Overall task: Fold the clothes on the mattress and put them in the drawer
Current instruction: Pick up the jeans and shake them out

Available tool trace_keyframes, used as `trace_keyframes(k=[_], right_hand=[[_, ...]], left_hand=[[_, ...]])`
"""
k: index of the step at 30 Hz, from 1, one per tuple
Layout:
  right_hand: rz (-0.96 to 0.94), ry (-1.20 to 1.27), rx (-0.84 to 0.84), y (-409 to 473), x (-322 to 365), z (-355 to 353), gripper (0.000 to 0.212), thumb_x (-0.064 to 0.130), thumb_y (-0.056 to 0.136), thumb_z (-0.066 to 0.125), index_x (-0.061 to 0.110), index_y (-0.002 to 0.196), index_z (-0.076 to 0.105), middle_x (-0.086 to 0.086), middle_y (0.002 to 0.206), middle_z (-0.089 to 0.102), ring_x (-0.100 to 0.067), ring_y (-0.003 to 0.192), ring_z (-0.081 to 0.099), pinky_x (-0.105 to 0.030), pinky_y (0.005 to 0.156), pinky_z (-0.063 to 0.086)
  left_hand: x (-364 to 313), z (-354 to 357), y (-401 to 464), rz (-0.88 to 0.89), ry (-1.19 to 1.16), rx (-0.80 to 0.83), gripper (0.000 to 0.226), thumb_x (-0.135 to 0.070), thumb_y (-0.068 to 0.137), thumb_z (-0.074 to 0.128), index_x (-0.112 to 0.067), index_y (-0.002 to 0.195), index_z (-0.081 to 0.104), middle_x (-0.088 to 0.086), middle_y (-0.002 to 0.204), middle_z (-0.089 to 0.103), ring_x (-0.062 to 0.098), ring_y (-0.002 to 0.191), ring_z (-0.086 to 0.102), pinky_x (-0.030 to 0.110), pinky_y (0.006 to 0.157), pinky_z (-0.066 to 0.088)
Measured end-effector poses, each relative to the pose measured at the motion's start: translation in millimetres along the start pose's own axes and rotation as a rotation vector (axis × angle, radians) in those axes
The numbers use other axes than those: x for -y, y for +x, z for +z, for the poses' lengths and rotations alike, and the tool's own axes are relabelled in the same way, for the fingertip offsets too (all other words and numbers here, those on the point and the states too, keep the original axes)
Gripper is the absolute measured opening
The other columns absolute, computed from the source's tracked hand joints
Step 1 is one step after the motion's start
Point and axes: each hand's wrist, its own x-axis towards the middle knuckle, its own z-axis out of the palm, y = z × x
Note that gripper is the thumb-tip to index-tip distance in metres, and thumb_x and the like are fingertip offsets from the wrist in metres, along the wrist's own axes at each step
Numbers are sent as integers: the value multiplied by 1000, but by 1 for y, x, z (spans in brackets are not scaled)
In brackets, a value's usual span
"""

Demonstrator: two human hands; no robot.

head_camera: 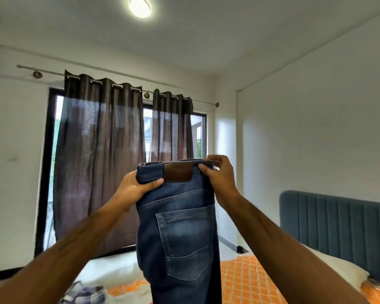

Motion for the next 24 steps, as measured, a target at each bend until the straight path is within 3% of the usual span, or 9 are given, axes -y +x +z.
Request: trace_keyframes(k=[2, 3, 6, 10, 14, 16, 18, 21, 24], right_hand=[[104, 171, 65, -4, 6, -4, 46, 14, 84, 81, 13, 124, 60, -2, 121, 67, -20, 108, 67, -28, 85, 60], [134, 217, 114, -8, 8, -5, 43, 16, 83, 81, 10, 122, 64, -5, 118, 71, -24, 107, 71, -27, 82, 60], [180, 203, 243, -31, 5, -3, 19, 18, 88, 76, 15, 106, 71, -2, 101, 78, -15, 91, 76, -23, 75, 60], [116, 101, 368, -38, -6, -6, 26, 19, 90, 74, 24, 115, 67, 8, 107, 77, -9, 100, 73, -23, 81, 59], [30, 25, 214, -18, 11, 1, 36, 21, 94, 71, 23, 128, 61, 6, 121, 71, -13, 112, 67, -38, 101, 55], [-30, 17, 181, -5, 35, 6, 33, 23, 96, 69, 21, 128, 62, 3, 119, 72, -14, 108, 69, -40, 99, 56], [-85, 28, 170, 13, 65, 10, 31, 25, 96, 69, 17, 125, 64, -1, 116, 74, -18, 105, 72, -42, 96, 59], [-182, 132, 210, 40, 130, 23, 32, 29, 97, 67, 9, 122, 67, -9, 113, 76, -27, 105, 72, -42, 92, 60], [-234, 211, 324, 58, 194, 35, 40, 33, 99, 62, 2, 124, 66, -17, 114, 74, -29, 100, 73, -36, 83, 62]], left_hand=[[2, 5, -1, -28, -126, -94, 20, -5, 84, 76, -9, 104, 72, -2, 90, 78, 12, 84, 74, 18, 66, 56], [0, 7, -2, -35, -163, -131, 17, -7, 86, 75, -11, 102, 72, -2, 90, 78, 12, 84, 74, 18, 66, 56], [-3, 13, -3, -26, -174, -210, 13, -11, 85, 77, -15, 97, 72, -3, 88, 78, 13, 84, 74, 20, 68, 57], [-12, 12, -1, 47, -97, -267, 18, -18, 84, 79, -23, 100, 71, -5, 93, 77, 8, 90, 72, 20, 75, 56], [-38, -1, 11, 174, 229, -130, 25, -30, 84, 78, -34, 105, 65, -16, 97, 72, -8, 90, 67, 12, 78, 51], [-62, -10, 25, 213, 373, -61, 34, -40, 80, 78, -30, 109, 64, -20, 97, 69, -13, 87, 65, 7, 76, 48], [-95, -17, 45, 240, 456, -42, 48, -53, 77, 72, -25, 115, 66, -15, 99, 70, -9, 89, 64, 10, 78, 48], [-161, -27, 72, 256, 381, -73, 35, -54, 93, 56, -23, 105, 68, -8, 95, 73, -3, 86, 67, 8, 69, 49], [-221, -43, 85, 21, 113, 145, 54, -63, 94, 43, -18, 102, 71, 6, 99, 77, 15, 87, 75, 19, 68, 57]])
